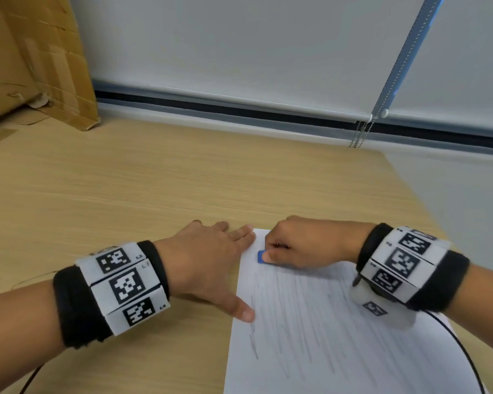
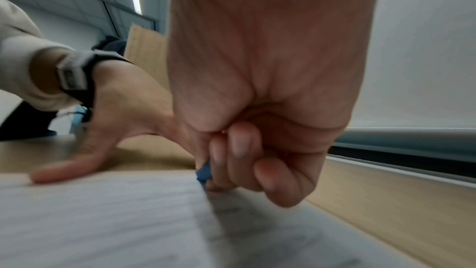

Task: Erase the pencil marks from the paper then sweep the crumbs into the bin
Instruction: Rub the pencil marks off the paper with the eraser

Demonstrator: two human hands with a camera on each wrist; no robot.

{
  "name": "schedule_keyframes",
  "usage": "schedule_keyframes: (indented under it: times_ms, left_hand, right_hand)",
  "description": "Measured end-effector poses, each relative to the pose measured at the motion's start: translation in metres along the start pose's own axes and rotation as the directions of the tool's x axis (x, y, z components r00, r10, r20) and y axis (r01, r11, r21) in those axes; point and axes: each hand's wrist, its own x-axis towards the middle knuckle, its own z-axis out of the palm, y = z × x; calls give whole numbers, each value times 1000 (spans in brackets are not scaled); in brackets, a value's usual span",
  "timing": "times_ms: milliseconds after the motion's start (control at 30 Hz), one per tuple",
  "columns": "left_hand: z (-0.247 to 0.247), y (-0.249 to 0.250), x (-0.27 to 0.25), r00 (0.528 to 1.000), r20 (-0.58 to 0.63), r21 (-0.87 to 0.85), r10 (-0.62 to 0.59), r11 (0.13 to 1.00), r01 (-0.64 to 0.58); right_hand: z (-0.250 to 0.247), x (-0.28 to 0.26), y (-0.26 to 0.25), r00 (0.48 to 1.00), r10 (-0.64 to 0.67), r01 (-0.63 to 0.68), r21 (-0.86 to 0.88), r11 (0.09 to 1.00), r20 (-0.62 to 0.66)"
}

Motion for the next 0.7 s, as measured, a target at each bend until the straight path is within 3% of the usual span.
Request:
schedule_keyframes:
  times_ms: [133,333,500,700]
  left_hand:
    - [0,0,-1,1000,7,-11,-4,1000,4]
    - [-2,1,-1,1000,16,-13,3,1000,-2]
    - [-4,2,-5,999,49,-11,3,1000,-2]
    - [-2,0,-5,998,63,-19,23,1000,-22]
  right_hand:
    - [-3,8,14,992,84,-81,36,996,-89]
    - [8,-6,-7,999,-7,6,39,999,31]
    - [-3,6,11,995,76,-72,68,995,-63]
    - [9,-9,-18,994,-55,53,28,998,99]
